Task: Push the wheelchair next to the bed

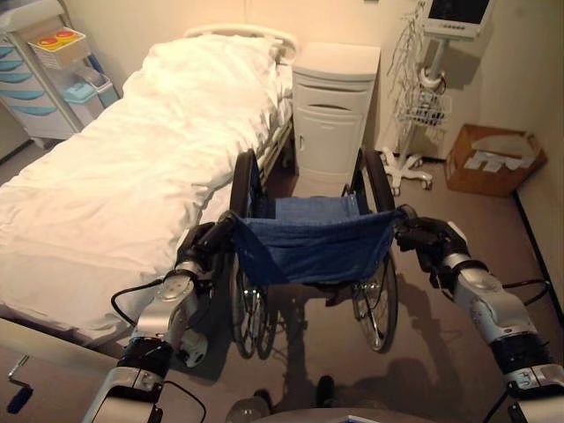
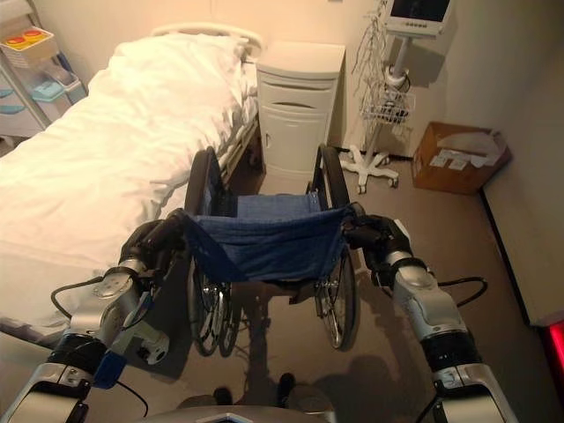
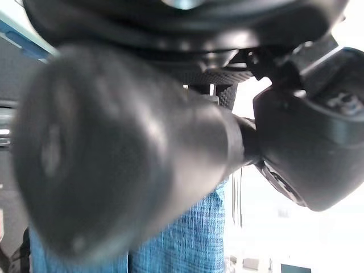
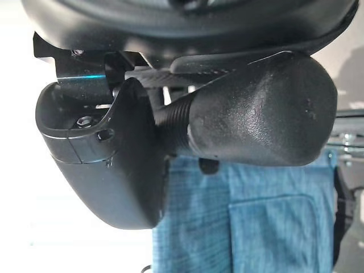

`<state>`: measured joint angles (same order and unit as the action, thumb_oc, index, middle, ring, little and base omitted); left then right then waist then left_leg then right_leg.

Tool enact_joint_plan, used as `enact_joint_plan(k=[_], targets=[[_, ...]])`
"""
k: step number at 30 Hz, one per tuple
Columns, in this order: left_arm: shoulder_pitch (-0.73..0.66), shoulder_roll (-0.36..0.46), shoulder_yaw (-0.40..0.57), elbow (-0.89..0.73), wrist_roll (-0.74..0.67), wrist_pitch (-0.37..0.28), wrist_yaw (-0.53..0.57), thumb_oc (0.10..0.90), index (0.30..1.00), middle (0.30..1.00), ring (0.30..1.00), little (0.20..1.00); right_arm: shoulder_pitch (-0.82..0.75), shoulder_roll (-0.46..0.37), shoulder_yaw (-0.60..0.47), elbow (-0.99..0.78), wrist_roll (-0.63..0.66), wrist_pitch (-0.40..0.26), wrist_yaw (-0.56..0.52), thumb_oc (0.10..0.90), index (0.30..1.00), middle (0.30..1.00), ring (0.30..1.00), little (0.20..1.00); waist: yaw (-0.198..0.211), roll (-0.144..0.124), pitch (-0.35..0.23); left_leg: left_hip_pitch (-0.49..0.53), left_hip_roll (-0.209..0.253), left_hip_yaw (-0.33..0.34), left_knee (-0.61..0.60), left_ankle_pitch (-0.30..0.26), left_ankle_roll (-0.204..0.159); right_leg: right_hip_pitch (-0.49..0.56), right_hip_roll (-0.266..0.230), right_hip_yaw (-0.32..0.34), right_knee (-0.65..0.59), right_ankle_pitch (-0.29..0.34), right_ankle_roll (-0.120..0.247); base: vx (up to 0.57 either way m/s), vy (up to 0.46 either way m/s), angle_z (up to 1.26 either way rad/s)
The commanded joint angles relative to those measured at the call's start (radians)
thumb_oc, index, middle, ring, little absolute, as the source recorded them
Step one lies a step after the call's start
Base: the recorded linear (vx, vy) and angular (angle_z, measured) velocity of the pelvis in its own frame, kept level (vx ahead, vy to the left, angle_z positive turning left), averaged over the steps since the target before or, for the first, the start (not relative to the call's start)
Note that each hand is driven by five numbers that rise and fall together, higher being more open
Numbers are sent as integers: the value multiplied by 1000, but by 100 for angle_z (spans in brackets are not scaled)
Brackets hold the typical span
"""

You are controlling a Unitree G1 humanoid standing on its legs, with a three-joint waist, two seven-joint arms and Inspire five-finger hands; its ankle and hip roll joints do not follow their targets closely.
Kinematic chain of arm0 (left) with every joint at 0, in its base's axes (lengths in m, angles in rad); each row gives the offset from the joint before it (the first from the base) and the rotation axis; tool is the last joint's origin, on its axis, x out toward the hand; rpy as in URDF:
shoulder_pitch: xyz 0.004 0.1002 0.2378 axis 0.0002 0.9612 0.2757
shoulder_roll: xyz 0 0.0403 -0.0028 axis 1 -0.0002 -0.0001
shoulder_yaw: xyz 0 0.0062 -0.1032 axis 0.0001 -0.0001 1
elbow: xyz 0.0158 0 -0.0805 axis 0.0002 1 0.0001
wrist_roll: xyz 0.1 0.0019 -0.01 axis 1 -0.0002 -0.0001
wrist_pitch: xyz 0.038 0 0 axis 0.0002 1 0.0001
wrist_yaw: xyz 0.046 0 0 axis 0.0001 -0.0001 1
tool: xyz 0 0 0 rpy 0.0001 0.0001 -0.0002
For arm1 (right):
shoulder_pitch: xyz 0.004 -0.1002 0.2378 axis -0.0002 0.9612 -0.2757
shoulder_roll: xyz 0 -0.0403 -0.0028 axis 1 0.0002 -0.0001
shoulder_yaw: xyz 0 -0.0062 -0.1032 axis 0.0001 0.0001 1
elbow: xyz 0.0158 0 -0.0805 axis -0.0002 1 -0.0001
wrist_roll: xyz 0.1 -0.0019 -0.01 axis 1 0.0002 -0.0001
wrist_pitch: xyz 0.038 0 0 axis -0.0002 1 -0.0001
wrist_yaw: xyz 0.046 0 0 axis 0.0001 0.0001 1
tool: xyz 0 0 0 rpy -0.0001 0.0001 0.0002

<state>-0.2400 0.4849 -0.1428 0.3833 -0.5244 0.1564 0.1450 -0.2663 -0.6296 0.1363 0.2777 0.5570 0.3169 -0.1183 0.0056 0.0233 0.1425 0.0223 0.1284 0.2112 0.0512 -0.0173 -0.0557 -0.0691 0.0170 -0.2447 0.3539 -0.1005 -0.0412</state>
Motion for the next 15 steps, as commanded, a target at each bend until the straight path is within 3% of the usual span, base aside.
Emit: enact_joint_plan(k=[1, 4, 10, 13, 15], targets=[[-32, 39, 57, -34, 2, -94, 7, 400, 300, 300, 300, 300, 56, 77, 33, -21, 33, -122, 53, 400, 300, 300, 300, 300, 4, -27, -35, -124, -41, -26, -92, 213, -63, 290, -38, 90, -348, 27, 95, 427, 173, -57], [-29, 35, 68, -29, 5, -87, 3, 400, 300, 300, 300, 300, 65, 74, 27, -18, 28, -122, 70, 400, 300, 300, 300, 300, 5, -30, -41, -128, -41, -16, -55, 184, -50, 313, -58, 107, -342, 8, 106, 271, 163, -6], [-78, 39, 42, 31, -10, -92, 19, 400, 300, 300, 300, 300, 65, 70, 15, -13, 48, -112, 88, 400, 300, 300, 300, 300, 4, -48, -57, -125, -76, 7, 58, 77, 2, 313, -132, 73, -283, -1, 143, 264, 217, -27], [-92, 33, 33, 34, 0, -94, 33, 400, 300, 300, 300, 300, 64, 84, 19, -4, 47, -133, 110, 400, 300, 300, 300, 300, 13, -60, -58, -126, -114, 1, 92, 40, 41, 292, -173, 70, -222, 23, 165, 249, 234, -31], [-99, 29, 25, 33, 3, -91, 39, 400, 300, 300, 300, 300, 70, 96, 20, -2, 38, -146, 127, 400, 300, 300, 300, 300, 17, -69, -61, -109, -146, -4, 89, 26, 65, 274, -211, 72, -145, 81, 175, 251, 243, -24]])
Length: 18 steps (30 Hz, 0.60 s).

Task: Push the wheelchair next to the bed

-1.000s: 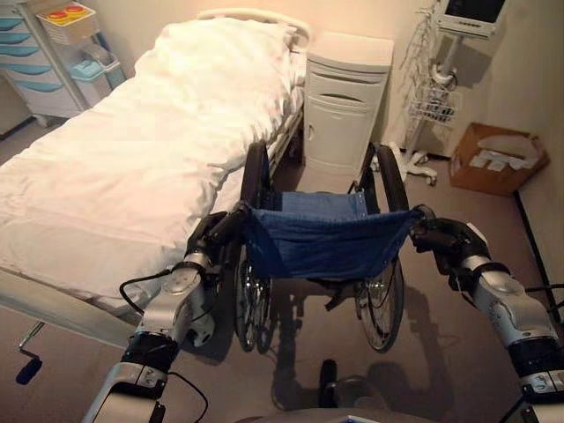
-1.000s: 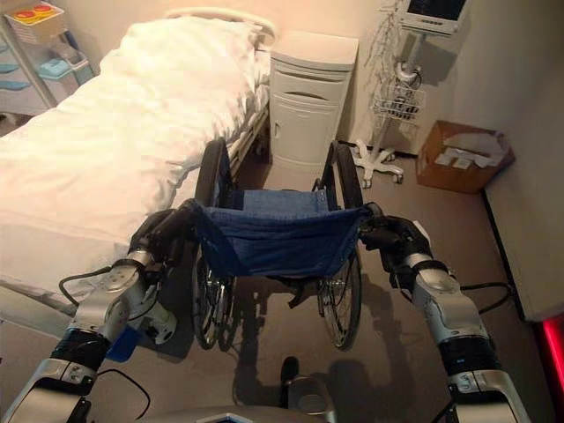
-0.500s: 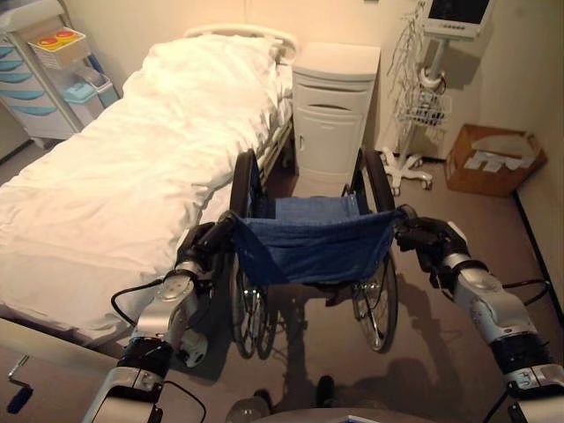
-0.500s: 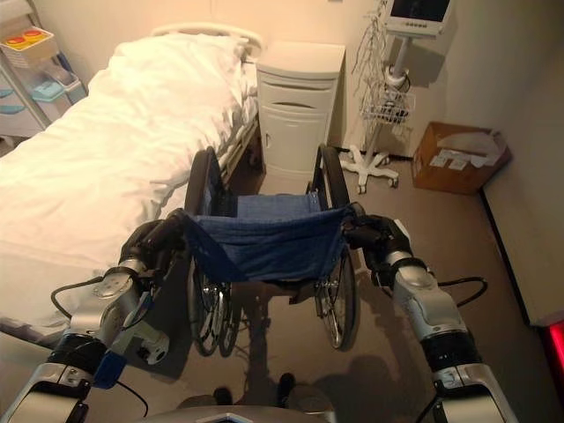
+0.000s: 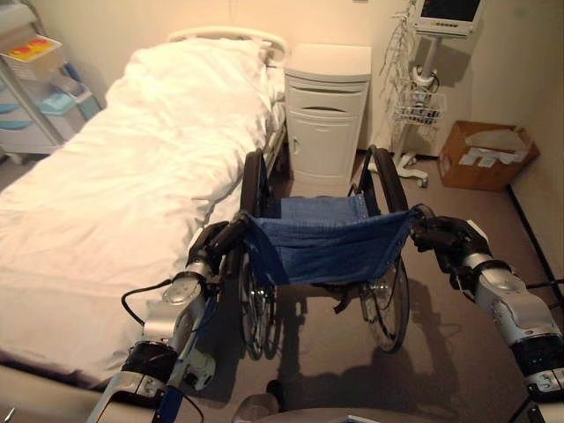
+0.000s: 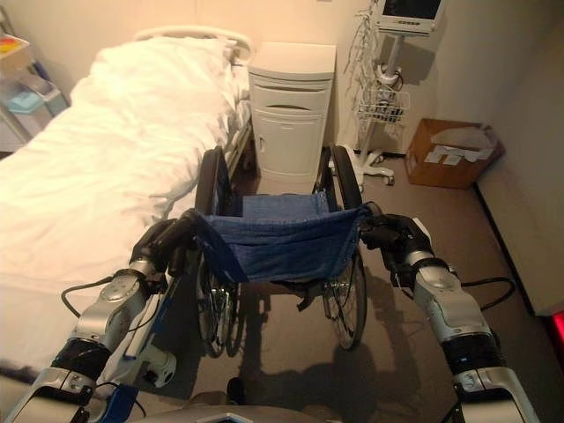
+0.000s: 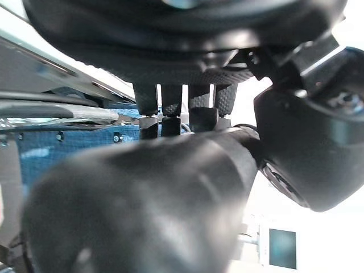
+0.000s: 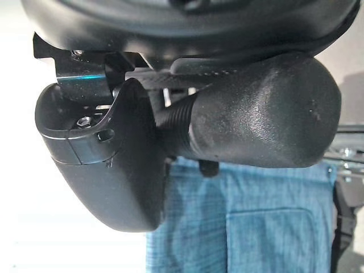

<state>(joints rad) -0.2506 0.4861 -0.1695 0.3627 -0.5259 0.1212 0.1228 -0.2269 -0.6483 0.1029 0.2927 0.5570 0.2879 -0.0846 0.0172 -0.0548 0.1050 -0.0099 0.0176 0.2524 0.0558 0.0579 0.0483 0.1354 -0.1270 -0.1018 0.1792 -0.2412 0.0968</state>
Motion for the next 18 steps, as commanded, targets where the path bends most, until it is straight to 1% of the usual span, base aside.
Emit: enact_joint_plan(k=[1, 2, 3, 4, 5, 6, 7, 8, 10, 11, 12, 15, 16, 17, 18], targets=[[-89, 27, 51, 53, 8, -55, 61, 400, 300, 300, 300, 300, 32, 117, 53, -16, 36, -120, 97, 400, 300, 300, 300, 300, 8, 11, -28, -75, -38, -45, 81, -49, -35, 58, -72, -71, 47, 245, 38, 242, 264, -4], [-91, 25, 49, 53, 17, -50, 56, 400, 300, 300, 300, 300, 34, 120, 51, -15, 24, -125, 101, 400, 300, 300, 300, 300, 10, 16, -29, -52, -51, -42, 66, -54, -23, 23, -101, -79, 147, 307, 39, 255, 289, -4], [-95, 26, 47, 51, 19, -44, 56, 400, 300, 300, 300, 300, 36, 118, 49, -10, 22, -132, 97, 400, 300, 300, 300, 300, 10, 22, -27, -36, -56, -41, 57, -59, -16, -2, -115, -85, 213, 336, 38, 247, 275, -4], [-97, 27, 46, 50, 19, -42, 56, 400, 300, 300, 300, 300, 36, 117, 49, -9, 22, -136, 97, 400, 300, 300, 300, 300, 10, 23, -27, -31, -58, -40, 54, -61, -14, -12, -119, -85, 233, 343, 37, 211, 221, -4], [-97, 27, 47, 47, 19, -39, 54, 400, 300, 300, 300, 300, 31, 112, 49, -3, 28, -135, 95, 400, 300, 300, 300, 300, 12, 30, -22, -3, -65, -43, 43, -67, -9, -47, -136, -97, 307, 359, 32, 228, 162, -1], [-97, 27, 48, 47, 19, -35, 54, 400, 300, 300, 300, 300, 26, 109, 48, 0, 28, -134, 95, 400, 300, 300, 300, 300, 14, 27, -23, 17, -75, -53, 39, -85, -14, -57, -151, -100, 317, 351, 39, 259, 157, 2], [-97, 27, 51, 46, 20, -31, 54, 400, 300, 300, 300, 300, 19, 106, 47, 4, 25, -133, 95, 400, 300, 300, 300, 300, 17, 26, -20, 33, -81, -53, 32, -90, -12, -67, -167, -115, 312, 348, 39, 263, 81, -4], [-94, 27, 58, 46, 24, -29, 51, 400, 300, 300, 300, 300, 3, 104, 52, 11, 23, -130, 94, 400, 300, 300, 300, 300, 21, 28, -19, 54, -82, -51, 23, -93, -14, -83, -172, -140, 268, 338, 37, 212, 43, -10], [-88, 29, 66, 46, 28, -28, 51, 400, 300, 300, 300, 300, -23, 103, 61, 16, 26, -119, 88, 400, 300, 300, 300, 300, 22, 31, -18, 78, -80, -54, 9, -96, -17, -99, -156, -159, 209, 320, 33, 160, -20, -28], [-84, 32, 68, 39, 25, -27, 57, 400, 300, 300, 300, 300, -43, 100, 68, 20, 34, -112, 85, 400, 300, 300, 300, 300, 17, 33, -12, 90, -76, -50, 1, -91, -13, -130, -129, -177, 137, 323, 20, 136, -83, -32], [-77, 34, 70, 30, 20, -28, 65, 400, 300, 300, 300, 300, -52, 94, 70, 18, 45, -109, 85, 400, 300, 300, 300, 300, 6, 30, -8, 107, -80, -61, -6, -101, -15, -155, -97, -167, 66, 322, 26, 119, -99, -18], [-71, 31, 64, 11, 14, -26, 76, 400, 300, 300, 300, 300, -44, 90, 66, 8, 55, -118, 73, 400, 300, 300, 300, 300, -30, 20, 0, 133, -98, -90, -21, -123, -15, -228, -30, -110, -44, 354, 47, 130, -92, -6], [-72, 30, 62, 8, 15, -26, 77, 400, 300, 300, 300, 300, -43, 89, 64, 5, 57, -119, 69, 400, 300, 300, 300, 300, -35, 17, 1, 133, -100, -95, -23, -124, -14, -241, -23, -101, -54, 363, 49, 114, -106, 46], [-78, 24, 54, 5, 23, -24, 73, 400, 300, 300, 300, 300, -38, 91, 56, -1, 61, -121, 50, 400, 300, 300, 300, 300, -52, 12, 7, 142, -103, -104, -29, -135, -11, -268, 0, -79, -57, 372, 52, 97, -109, 76], [-83, 20, 51, 6, 27, -21, 71, 400, 300, 300, 300, 300, -38, 92, 52, -2, 63, -119, 41, 400, 300, 300, 300, 300, -58, 12, 9, 146, -103, -107, -30, -139, -8, -271, 7, -72, -51, 368, 53, 105, -118, 83]])
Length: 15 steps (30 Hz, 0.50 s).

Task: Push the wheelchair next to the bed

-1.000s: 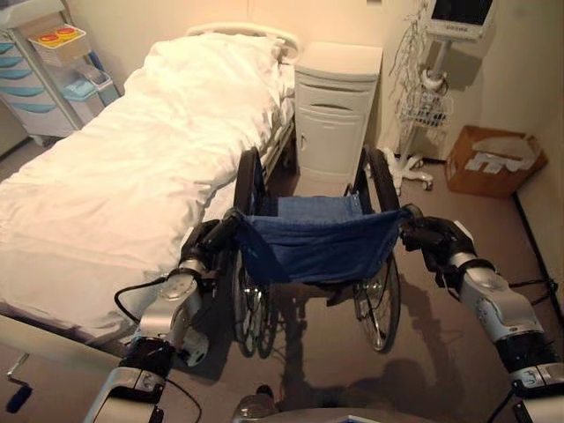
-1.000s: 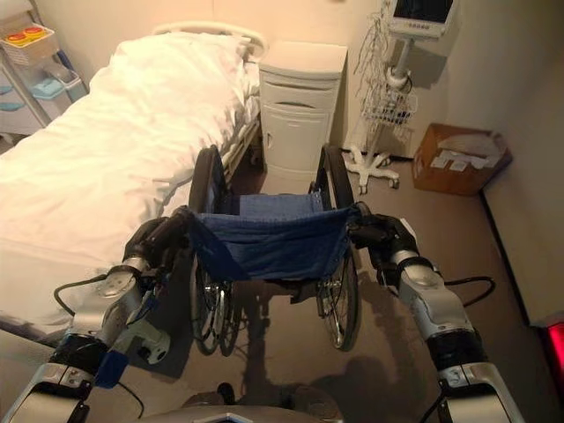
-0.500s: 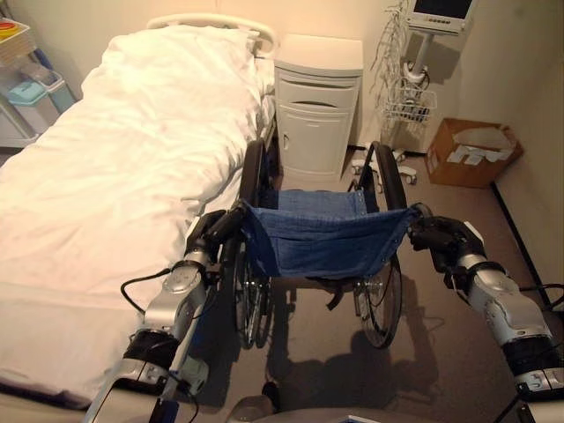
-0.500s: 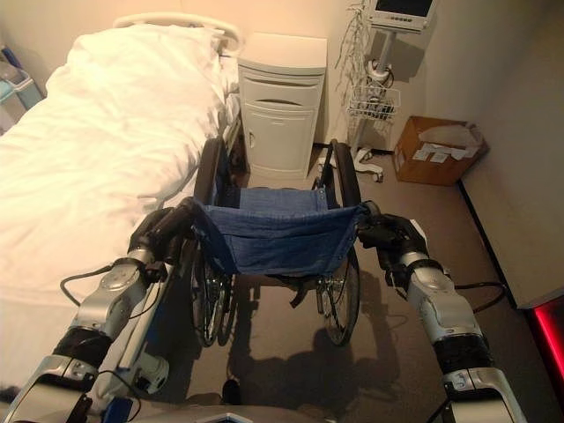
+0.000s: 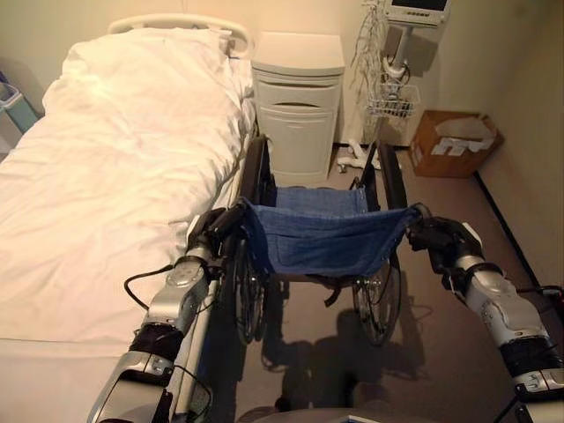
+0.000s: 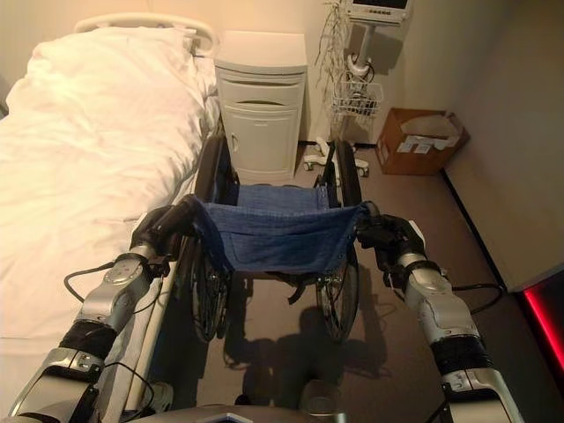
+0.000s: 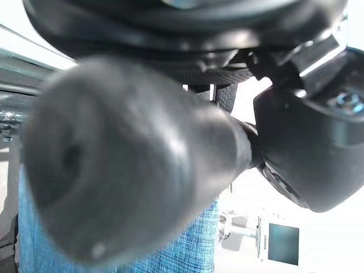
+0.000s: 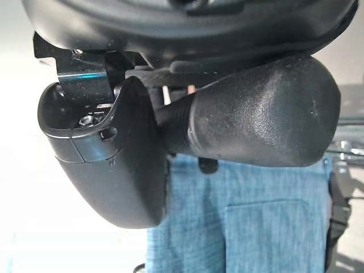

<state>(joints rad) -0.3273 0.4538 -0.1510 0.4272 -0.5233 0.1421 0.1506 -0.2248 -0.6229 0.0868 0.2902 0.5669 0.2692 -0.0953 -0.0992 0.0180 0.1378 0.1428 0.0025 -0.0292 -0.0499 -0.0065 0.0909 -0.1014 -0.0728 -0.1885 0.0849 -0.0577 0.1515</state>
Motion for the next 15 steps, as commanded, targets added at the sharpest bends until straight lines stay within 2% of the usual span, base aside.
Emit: enact_joint_plan(k=[1, 6, 15], targets=[[-10, 50, 33, -58, 27, -38, 41, 400, 300, 300, 300, 300, -40, 67, 64, 4, 53, -100, 52, 400, 300, 300, 300, 300, 58, -60, -24, -6, -86, 172, 75, -74, -51, -27, -48, 16, 43, 179, -4, 95, -142, 88], [-6, 39, 31, -56, 42, -27, 25, 400, 300, 300, 300, 300, -31, 74, 48, 18, 43, -110, 42, 400, 300, 300, 300, 300, 61, -58, -45, -8, -62, 188, 68, -58, -65, 63, -14, 4, -5, 130, -25, 86, -175, 58], [3, 22, 30, -54, 42, -18, 8, 400, 300, 300, 300, 300, -43, 91, 47, 53, 23, -110, -21, 400, 300, 300, 300, 300, 67, -50, -68, -12, -20, 225, 61, -36, -93, 174, 34, -27, -63, 68, -70, 51, -147, 26]])
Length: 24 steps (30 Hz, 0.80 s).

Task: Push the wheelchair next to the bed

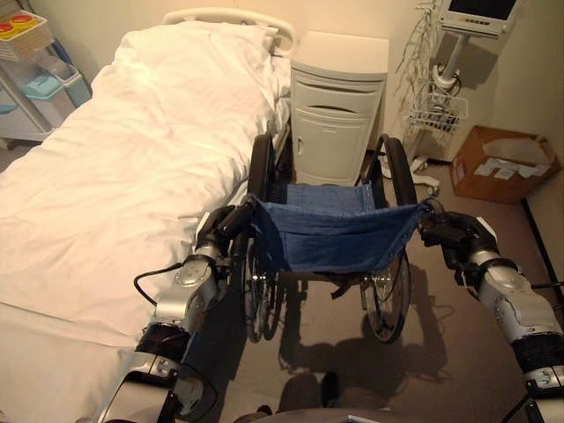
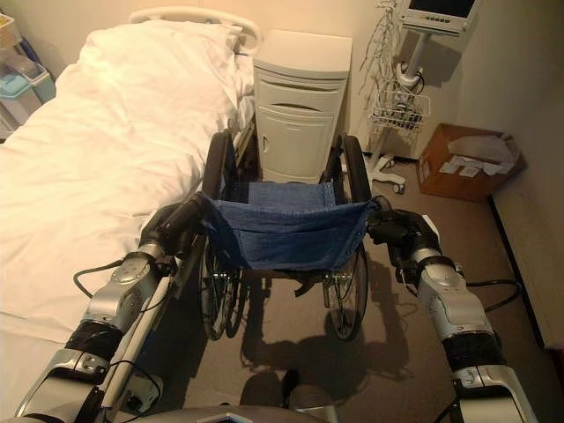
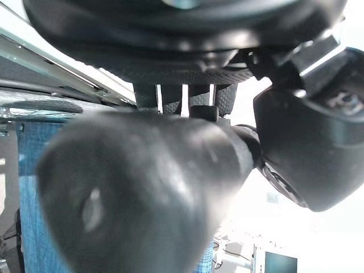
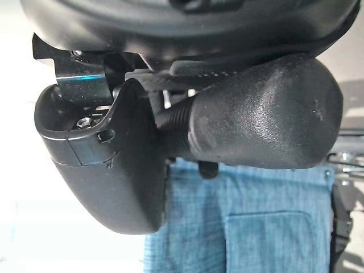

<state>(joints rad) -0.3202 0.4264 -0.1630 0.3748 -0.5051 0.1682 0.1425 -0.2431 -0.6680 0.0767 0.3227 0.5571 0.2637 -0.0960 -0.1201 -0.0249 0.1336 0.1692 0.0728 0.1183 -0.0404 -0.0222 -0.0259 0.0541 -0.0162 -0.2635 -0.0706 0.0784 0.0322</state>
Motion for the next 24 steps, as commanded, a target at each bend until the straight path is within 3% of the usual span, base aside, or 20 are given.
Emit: enact_joint_plan(k=[1, 7, 8, 9, 10, 24], targets=[[-5, 48, 42, -2, 24, -45, 15, 400, 300, 300, 300, 300, -24, 137, 57, 21, 33, -105, -23, 400, 300, 300, 300, 300, 87, -7, -64, -39, -90, 79, 52, -20, 24, 21, -22, 47, 91, -69, 49, 2, -59, 17], [-8, 41, 34, -5, 9, -81, -5, 400, 300, 300, 300, 300, -33, 142, 63, 33, 28, -100, -22, 400, 300, 300, 300, 300, 86, -5, -69, -42, -93, 93, 77, -34, 16, 39, -20, 38, 64, -67, 42, -15, -21, 7], [-6, 40, 36, -8, 10, -78, -8, 400, 300, 300, 300, 300, -34, 140, 64, 31, 29, -94, -18, 588, 582, 582, 582, 582, 86, -5, -70, -43, -95, 91, 79, -36, 16, 40, -19, 41, 61, -66, 42, 0, 0, 0], [-1, 42, 36, -7, 4, -77, -10, 585, 578, 578, 578, 578, -33, 137, 67, 28, 29, -92, -10, 800, 900, 900, 900, 900, 87, -3, -71, -44, -99, 88, 81, -37, 16, 42, -18, 47, 55, -63, 42, 0, 0, 0], [0, 42, 37, -5, 0, -72, -12, 800, 900, 900, 900, 900, -34, 137, 69, 28, 28, -93, -5, 800, 900, 900, 900, 900, 87, -3, -72, -44, -100, 87, 80, -37, 17, 43, -17, 49, 52, -62, 41, -24, 32, -3], [-1, 48, 44, 34, -10, -96, 24, 800, 900, 900, 900, 900, -61, 96, 69, 19, -17, -97, 49, 800, 900, 900, 900, 900, 85, 4, -81, -41, -116, 83, 45, -25, 22, 43, -13, 68, 32, -52, 51, -43, 42, -7]])
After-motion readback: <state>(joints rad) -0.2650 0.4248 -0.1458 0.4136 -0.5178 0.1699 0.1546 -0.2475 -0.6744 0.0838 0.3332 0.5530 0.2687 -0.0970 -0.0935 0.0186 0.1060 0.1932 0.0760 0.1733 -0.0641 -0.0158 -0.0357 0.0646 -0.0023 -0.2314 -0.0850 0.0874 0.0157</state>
